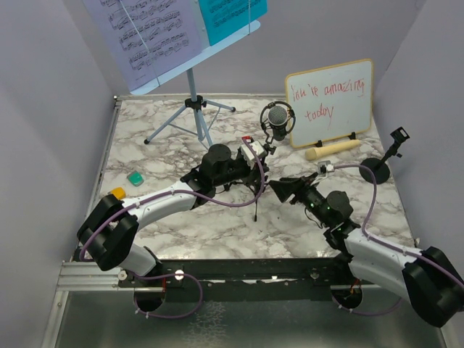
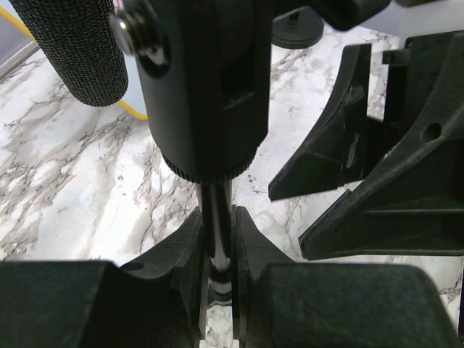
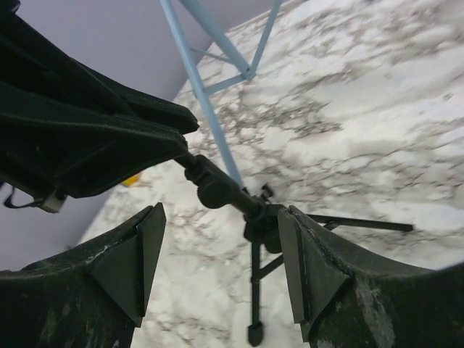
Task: Pack up the instrument practice props
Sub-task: Unscrew the knob on the microphone stand.
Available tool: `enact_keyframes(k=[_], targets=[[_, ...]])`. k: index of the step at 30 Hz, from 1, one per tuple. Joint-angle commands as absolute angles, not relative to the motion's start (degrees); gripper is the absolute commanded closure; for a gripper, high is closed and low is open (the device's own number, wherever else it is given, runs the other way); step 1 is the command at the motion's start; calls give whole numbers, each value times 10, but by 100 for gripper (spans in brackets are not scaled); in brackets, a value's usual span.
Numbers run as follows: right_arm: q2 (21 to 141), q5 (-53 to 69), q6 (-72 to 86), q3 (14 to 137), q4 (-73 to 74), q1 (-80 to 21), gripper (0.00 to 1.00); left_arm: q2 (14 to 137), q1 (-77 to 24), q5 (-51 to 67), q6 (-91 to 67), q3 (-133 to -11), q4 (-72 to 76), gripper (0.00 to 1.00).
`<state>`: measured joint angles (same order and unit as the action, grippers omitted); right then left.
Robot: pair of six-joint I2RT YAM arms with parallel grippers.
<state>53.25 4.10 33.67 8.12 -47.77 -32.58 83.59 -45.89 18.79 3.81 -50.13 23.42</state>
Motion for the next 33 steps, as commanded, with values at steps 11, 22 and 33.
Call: enact_keyframes(k=[11, 22, 33], targets=[[727, 151, 636, 83, -726, -276, 46, 832, -463, 204, 40, -511, 215, 100], [861, 237, 698, 106, -866, -242, 58, 831, -463, 210, 39, -512, 215, 100], [934, 263, 721, 125, -927, -241, 64, 828, -463, 209, 39, -512, 215, 100]])
